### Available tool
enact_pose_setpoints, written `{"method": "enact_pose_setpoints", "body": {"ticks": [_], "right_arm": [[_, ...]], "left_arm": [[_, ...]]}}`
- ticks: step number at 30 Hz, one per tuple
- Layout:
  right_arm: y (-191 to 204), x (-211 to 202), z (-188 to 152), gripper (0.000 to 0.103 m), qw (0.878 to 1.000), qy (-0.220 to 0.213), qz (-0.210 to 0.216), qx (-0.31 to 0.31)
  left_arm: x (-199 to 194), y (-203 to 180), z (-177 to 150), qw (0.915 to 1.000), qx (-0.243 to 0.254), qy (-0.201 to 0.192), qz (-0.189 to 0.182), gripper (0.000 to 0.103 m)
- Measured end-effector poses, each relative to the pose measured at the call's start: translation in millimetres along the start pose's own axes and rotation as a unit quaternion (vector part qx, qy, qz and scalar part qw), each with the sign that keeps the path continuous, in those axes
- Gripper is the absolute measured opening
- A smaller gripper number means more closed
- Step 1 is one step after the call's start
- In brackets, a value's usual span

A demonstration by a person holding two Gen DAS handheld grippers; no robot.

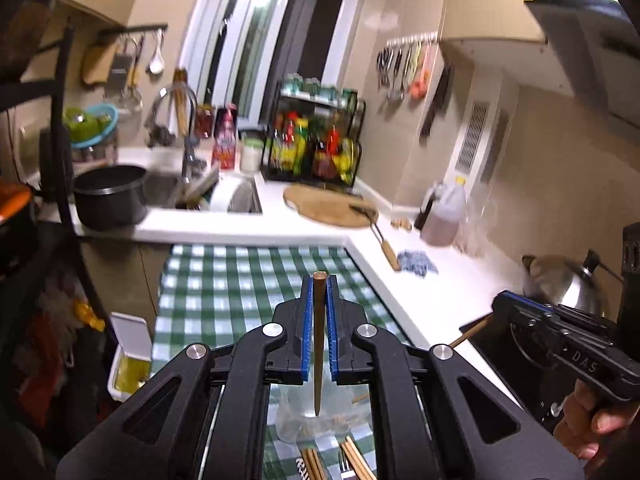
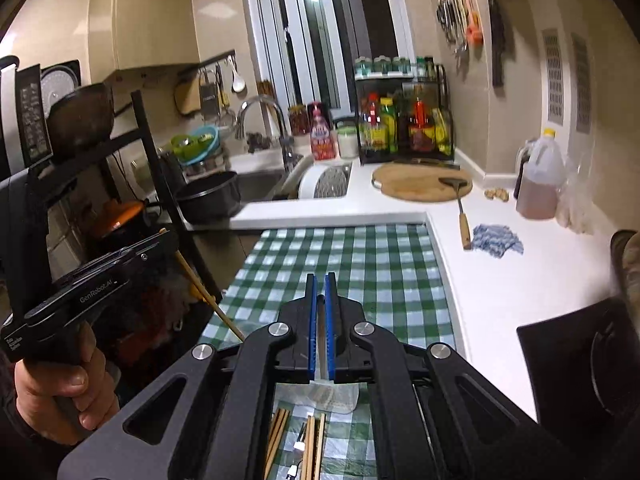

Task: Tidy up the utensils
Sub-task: 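Lift both held chopsticks and carry them over the clear plastic container, then open both tools to drop the chopsticks into the container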

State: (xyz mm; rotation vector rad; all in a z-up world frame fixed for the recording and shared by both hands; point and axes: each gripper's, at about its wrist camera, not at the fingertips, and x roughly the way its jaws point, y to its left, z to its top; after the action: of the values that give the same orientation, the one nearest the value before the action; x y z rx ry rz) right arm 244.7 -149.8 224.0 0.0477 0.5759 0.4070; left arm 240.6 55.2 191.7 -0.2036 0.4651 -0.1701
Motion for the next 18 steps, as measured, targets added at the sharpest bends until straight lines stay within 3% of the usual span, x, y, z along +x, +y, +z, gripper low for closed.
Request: {"method": "enact_pose_setpoints", "body": {"ticks": [6,9,11,12,13,18], "right_arm": [[-15,36,-22,0.004,0.999,0.046,0.001,0.020],[-19,41,-28,0.009,0.998,0.057,-0.004,0.028],[-24,42,-30,0.020,0.997,0.063,-0.010,0.034],[-27,41,-31,0.031,0.997,0.064,-0.015,0.036],[-28,38,-32,0.041,0.997,0.064,-0.022,0.036],[-32,18,-32,0.049,0.997,0.054,-0.047,0.031]], "left_arm": [[24,6,-17,0.9993,-0.005,0.037,-0.002,0.006],[29,9,-22,0.9988,-0.007,0.049,-0.002,0.009],[26,10,-23,0.9988,-0.007,0.048,0.007,0.028],[22,10,-22,0.9990,-0.006,0.043,0.010,0.039],[17,10,-22,0.9992,-0.004,0.036,0.016,0.043],[-13,4,-22,0.9993,-0.005,0.002,0.038,0.055]]}}
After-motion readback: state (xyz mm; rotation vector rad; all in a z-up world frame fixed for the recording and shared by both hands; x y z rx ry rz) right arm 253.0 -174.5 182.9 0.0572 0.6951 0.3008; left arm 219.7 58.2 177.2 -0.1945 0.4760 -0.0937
